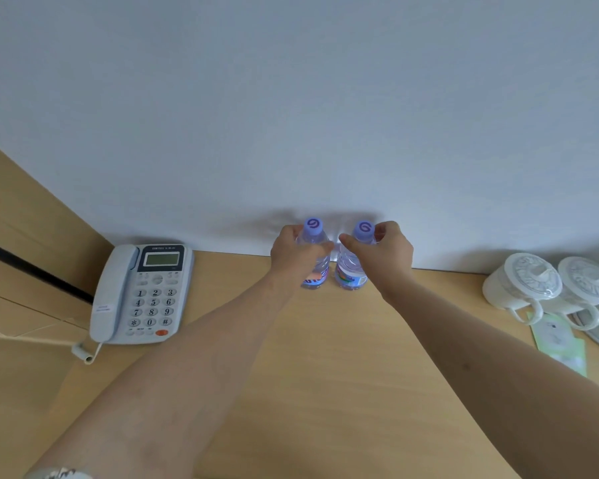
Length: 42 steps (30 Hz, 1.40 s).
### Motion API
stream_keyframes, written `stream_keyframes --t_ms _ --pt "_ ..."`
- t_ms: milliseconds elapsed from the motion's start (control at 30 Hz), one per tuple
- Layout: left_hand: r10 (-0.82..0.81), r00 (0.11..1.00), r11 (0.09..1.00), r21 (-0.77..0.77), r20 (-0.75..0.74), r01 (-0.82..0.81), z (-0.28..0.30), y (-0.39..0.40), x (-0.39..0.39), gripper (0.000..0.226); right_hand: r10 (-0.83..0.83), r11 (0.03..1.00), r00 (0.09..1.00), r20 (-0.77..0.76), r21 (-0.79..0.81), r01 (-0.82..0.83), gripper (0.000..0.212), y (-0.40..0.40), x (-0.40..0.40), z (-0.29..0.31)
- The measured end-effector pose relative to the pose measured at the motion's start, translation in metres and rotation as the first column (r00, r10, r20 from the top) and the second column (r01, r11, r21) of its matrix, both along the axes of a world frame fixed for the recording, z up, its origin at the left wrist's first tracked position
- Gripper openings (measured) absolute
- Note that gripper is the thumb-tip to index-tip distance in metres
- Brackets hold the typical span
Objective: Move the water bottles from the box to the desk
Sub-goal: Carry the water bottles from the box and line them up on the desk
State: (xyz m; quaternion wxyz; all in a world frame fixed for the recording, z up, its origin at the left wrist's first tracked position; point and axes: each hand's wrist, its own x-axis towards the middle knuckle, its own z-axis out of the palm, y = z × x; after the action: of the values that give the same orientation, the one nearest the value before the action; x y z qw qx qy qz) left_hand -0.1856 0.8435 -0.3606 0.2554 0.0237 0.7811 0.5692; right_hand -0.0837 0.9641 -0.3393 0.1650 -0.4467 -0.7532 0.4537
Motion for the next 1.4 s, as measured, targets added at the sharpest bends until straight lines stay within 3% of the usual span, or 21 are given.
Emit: stream_keyframes --t_ms 167,367,467,567,667,800,933,1033,1167,1400 --pt "0.003 0.999 1.0 0.031 0.04 -0.004 0.0 0.0 -0.005 0.061 0.104 0.994 0.994 0.036 0.028 -0.105 0.065 0.002 0.006 -0.002" --pt "-0.088 0.996 0.995 -0.053 -0.021 0.087 0.01 -0.001 -0.007 0.062 0.142 0.988 0.983 0.116 0.037 -0.147 0.067 0.006 0.008 0.001" --pt "-0.137 0.98 0.986 -0.12 -0.146 0.12 0.013 -0.001 -0.006 0.051 0.13 0.992 0.99 0.052 -0.005 -0.13 0.061 0.006 0.005 0.003" --pt "-0.12 0.978 0.987 -0.128 -0.169 0.099 0.009 0.002 -0.006 0.058 0.123 0.987 0.992 -0.029 -0.097 -0.125 0.053 0.008 0.004 0.003" --pt "-0.079 0.99 0.995 -0.077 -0.116 0.07 0.005 0.003 -0.005 0.063 0.169 0.981 0.986 -0.009 -0.097 -0.169 0.051 0.009 0.005 0.002" --pt "-0.06 0.998 0.998 0.021 0.037 0.059 0.007 0.0 -0.007 0.067 0.199 0.964 0.962 0.187 0.14 -0.227 0.071 0.01 0.002 0.002" --pt "-0.069 0.99 0.996 0.064 0.12 0.062 0.009 -0.005 -0.012 0.064 0.201 0.97 0.971 0.127 0.11 -0.215 0.06 0.012 0.001 0.003" --pt "-0.114 0.993 0.993 -0.035 0.016 0.115 0.013 -0.006 -0.015 0.059 0.201 0.977 0.979 0.041 0.06 -0.203 0.054 0.013 0.005 0.006" --pt "-0.175 0.984 0.982 -0.079 -0.019 0.173 0.013 -0.007 -0.023 0.057 0.164 0.98 0.975 0.153 0.087 -0.179 0.065 0.013 0.003 0.008" --pt "-0.194 0.966 0.971 -0.175 -0.17 0.164 0.011 -0.005 -0.023 0.059 0.185 0.981 0.981 0.052 0.045 -0.187 0.057 0.014 0.009 0.009"
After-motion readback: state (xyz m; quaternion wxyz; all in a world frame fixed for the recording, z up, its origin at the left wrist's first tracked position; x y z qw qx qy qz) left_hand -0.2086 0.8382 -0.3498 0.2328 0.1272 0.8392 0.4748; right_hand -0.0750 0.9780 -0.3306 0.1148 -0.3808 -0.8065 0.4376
